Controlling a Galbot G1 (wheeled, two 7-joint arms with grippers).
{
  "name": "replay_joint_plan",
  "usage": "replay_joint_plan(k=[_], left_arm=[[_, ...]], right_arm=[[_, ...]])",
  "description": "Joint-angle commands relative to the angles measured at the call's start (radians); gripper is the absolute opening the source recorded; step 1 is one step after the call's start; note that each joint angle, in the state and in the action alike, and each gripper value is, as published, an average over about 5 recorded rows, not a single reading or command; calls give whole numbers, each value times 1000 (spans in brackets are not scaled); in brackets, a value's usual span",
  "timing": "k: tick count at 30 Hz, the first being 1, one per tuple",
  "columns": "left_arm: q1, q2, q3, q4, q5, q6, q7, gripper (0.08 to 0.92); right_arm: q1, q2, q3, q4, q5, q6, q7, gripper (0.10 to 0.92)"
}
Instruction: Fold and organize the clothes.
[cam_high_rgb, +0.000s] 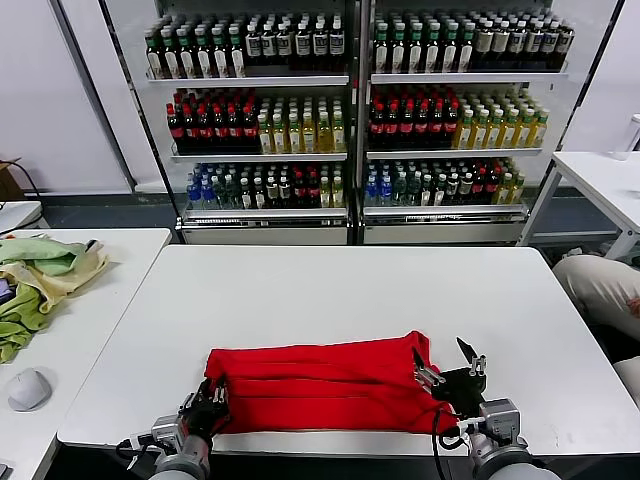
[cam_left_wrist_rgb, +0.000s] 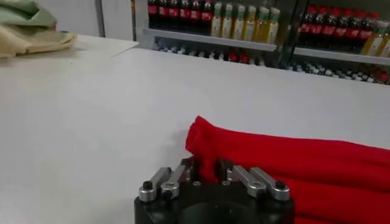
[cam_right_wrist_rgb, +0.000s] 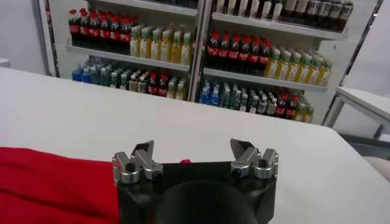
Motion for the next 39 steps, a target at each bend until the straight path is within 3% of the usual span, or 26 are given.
replay_joint_plan(k=[1, 6, 14, 18, 22, 29, 33, 39], left_arm=[[-15, 2, -17, -18, 185, -11, 16, 213], [-29, 59, -137, -66, 274, 2, 31, 116], [28, 176, -528, 7, 283, 35, 47, 107], [31, 208, -624, 35, 274, 65, 52, 107], [32, 185, -540, -81, 202, 117, 51, 107], [37, 92, -170, -349, -30, 178, 73, 107], [7, 70, -49, -344, -64, 178, 88, 107], [-42, 39, 9, -257, -56, 177, 92, 107]], right_arm=[[-2, 0, 3, 3, -3, 1, 1, 823], [-3, -4, 8, 7, -3, 2, 1, 823], [3, -9, 12, 13, -3, 2, 2, 823], [11, -12, 14, 15, -2, 0, 3, 823], [15, -11, 13, 14, -3, -2, 3, 823], [4, -8, 22, 23, -6, -5, 6, 823], [0, -2, 24, 27, -9, -6, 6, 823], [-6, 4, 21, 28, -14, -5, 6, 823]])
